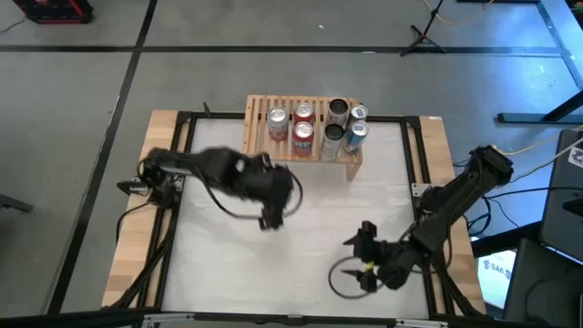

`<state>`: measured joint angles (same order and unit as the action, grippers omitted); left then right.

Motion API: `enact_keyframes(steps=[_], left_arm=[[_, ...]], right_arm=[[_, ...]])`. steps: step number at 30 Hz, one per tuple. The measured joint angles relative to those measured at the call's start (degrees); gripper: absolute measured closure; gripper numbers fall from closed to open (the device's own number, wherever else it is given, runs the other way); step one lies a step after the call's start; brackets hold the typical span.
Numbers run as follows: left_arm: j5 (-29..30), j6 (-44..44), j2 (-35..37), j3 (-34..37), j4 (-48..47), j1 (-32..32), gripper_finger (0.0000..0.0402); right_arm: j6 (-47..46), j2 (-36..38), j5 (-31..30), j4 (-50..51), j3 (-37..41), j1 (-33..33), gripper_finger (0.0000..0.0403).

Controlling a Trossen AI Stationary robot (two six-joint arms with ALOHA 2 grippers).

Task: Place canned beverage on shelf
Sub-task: Put the pink soda can on the shelf aligned with the other pink soda can

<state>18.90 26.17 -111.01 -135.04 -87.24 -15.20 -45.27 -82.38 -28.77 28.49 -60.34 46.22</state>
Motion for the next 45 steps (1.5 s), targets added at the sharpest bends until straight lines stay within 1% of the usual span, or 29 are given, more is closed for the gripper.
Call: enact_keyframes(steps=[3,6,9,14,19,23,27,30,39,45], left_arm=[[-1.18,-4.06,4.0,2.15,-1.1,4.19,0.0131],[-1.69,-8.85,6.8,3.66,-3.5,9.85,0.0131],[-3.85,-15.8,8.76,4.28,-0.73,15.23,0.0131],[-12.33,-25.34,9.72,5.64,-1.11,24.83,0.0131],[-20.51,-30.34,9.52,11.21,2.98,31.32,0.0131],[-23.62,-32.72,9.52,15.27,6.81,33.33,0.0131],[-24.24,-34.41,9.52,17.7,10.9,33.7,0.013],[-24.47,-35.66,9.52,19.21,10.82,34.29,0.013],[-24.3,-36.46,9.52,19.93,13.52,35.62,0.0129],[-24.2,-38.15,9.21,19.93,13.51,36.32,0.0129]], right_arm=[[-0.56,1.21,-0.18,0.55,0.0,-2.52,0.004],[-0.57,1.65,-0.11,0.63,0.0,-4.65,0.004],[-0.84,1.65,-0.2,0.63,0.0,-5.96,0.004],[-2.69,1.65,-0.68,0.55,0.0,-7.38,0.004],[-5.3,1.65,-3.56,0.65,0.0,-7.4,0.004],[-6.94,1.65,-3.82,0.89,0.0,-7.31,0.004],[-7.73,1.65,-3.82,1.18,0.0,-7.29,0.004],[-8.48,1.65,-3.8,1.22,0.0,-7.29,0.004],[-8.49,1.65,-3.8,1.22,0.0,-7.29,0.004],[-8.61,1.65,-3.8,1.14,0.0,-7.29,0.004]])
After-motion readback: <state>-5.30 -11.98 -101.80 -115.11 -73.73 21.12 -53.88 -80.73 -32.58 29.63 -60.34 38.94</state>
